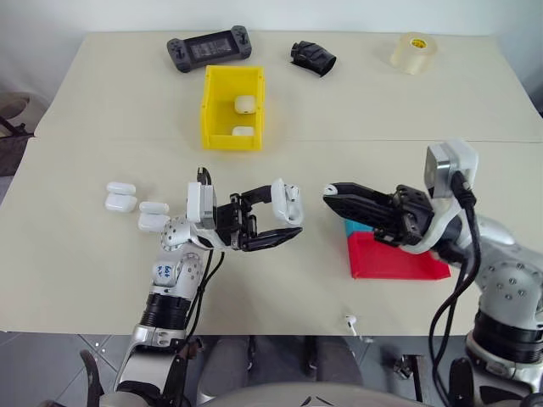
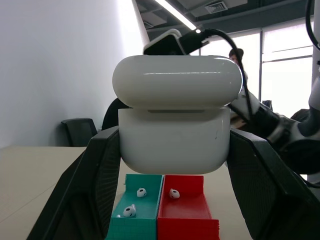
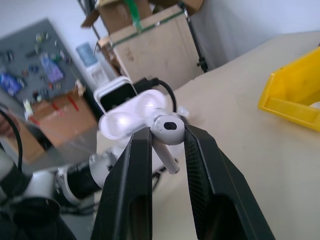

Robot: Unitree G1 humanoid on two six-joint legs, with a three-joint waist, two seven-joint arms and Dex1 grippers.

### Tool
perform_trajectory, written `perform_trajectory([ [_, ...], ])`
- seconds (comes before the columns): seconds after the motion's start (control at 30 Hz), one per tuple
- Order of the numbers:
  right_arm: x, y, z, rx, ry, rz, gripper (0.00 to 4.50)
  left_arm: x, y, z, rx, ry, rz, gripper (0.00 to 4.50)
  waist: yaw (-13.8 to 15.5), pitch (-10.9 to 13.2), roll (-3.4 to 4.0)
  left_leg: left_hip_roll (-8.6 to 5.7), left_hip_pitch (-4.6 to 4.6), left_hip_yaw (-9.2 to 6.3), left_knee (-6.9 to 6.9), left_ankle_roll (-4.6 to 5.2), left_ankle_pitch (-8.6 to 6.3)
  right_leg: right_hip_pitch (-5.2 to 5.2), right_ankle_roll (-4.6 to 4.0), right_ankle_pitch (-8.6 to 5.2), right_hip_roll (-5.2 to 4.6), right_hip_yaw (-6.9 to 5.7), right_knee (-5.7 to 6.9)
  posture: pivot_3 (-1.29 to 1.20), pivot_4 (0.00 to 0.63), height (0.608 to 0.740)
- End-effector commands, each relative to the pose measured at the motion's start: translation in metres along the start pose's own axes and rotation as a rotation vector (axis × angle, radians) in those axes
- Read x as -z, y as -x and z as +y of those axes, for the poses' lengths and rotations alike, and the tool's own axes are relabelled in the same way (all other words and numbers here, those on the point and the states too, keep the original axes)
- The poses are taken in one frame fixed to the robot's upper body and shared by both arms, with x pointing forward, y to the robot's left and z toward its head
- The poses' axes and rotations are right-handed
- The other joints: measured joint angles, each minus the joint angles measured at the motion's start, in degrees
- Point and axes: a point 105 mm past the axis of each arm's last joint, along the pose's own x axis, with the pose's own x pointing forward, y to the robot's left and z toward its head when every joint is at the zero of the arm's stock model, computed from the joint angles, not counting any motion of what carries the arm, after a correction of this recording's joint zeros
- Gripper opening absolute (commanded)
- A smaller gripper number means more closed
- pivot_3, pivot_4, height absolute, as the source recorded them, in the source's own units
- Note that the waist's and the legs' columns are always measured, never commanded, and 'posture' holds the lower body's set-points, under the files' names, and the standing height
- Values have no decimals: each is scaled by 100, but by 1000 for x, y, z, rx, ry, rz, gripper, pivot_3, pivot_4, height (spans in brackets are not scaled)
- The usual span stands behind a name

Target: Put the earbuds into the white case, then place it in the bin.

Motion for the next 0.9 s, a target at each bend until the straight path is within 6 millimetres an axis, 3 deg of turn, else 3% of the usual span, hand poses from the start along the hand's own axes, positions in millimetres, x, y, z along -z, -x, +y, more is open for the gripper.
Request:
perform_trajectory([
  [0.03,-12,-5,9,16,39,-92,537,-3,-4,2,15,-25,2,2928,-4,0,0,1,0,-1,0,0,0,0,0,0,2,0,1,0,150,740],
  [0.2,-13,-12,17,-2,7,-137,537,-2,-5,4,16,-25,11,2928,-10,0,0,1,1,0,-1,0,0,-1,0,0,3,1,1,0,150,740],
  [0.4,0,-19,28,-64,-62,-97,537,-1,-10,5,13,-23,11,2928,-7,0,0,0,1,-1,-1,1,0,-1,0,0,3,1,1,0,150,740],
  [0.9,16,-23,20,-18,-84,-88,537,-5,-16,8,10,-23,-7,2928,-8,0,0,0,1,-1,-2,2,0,-1,0,0,3,1,0,0,150,740],
])
